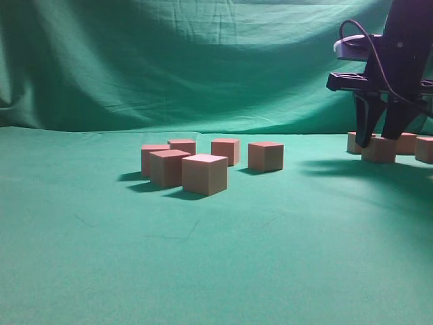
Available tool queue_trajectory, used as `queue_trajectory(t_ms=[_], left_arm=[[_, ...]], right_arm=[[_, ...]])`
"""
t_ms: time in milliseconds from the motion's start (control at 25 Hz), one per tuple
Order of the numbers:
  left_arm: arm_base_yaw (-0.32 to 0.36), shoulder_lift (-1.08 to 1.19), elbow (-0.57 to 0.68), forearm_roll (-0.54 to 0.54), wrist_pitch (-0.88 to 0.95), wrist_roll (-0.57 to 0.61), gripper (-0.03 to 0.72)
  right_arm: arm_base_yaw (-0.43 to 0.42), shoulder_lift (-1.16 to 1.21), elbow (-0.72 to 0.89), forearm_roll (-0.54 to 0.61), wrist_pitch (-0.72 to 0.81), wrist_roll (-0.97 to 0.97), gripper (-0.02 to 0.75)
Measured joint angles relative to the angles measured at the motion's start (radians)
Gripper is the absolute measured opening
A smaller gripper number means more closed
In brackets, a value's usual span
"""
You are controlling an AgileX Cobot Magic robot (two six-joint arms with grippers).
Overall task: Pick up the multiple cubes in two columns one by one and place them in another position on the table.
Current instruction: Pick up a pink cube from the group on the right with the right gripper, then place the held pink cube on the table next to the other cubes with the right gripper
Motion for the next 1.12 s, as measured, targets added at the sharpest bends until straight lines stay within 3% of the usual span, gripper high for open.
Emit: queue_trajectory(t_ms=[280, 600, 840, 1120], left_arm=[[0.0, 0.0, 0.0, 0.0, 0.0, 0.0, 0.0], [0.0, 0.0, 0.0, 0.0, 0.0, 0.0, 0.0], [0.0, 0.0, 0.0, 0.0, 0.0, 0.0, 0.0], [0.0, 0.0, 0.0, 0.0, 0.0, 0.0, 0.0]], right_arm=[[0.0, -0.02, -0.05, 0.013, 0.086, -0.002, 0.266], [0.03, -0.258, -0.123, 0.153, 0.278, -0.133, 0.266], [0.145, -0.442, -0.017, 0.181, 0.313, -0.199, 0.266], [0.368, -0.542, 0.242, 0.181, 0.243, -0.267, 0.266]])
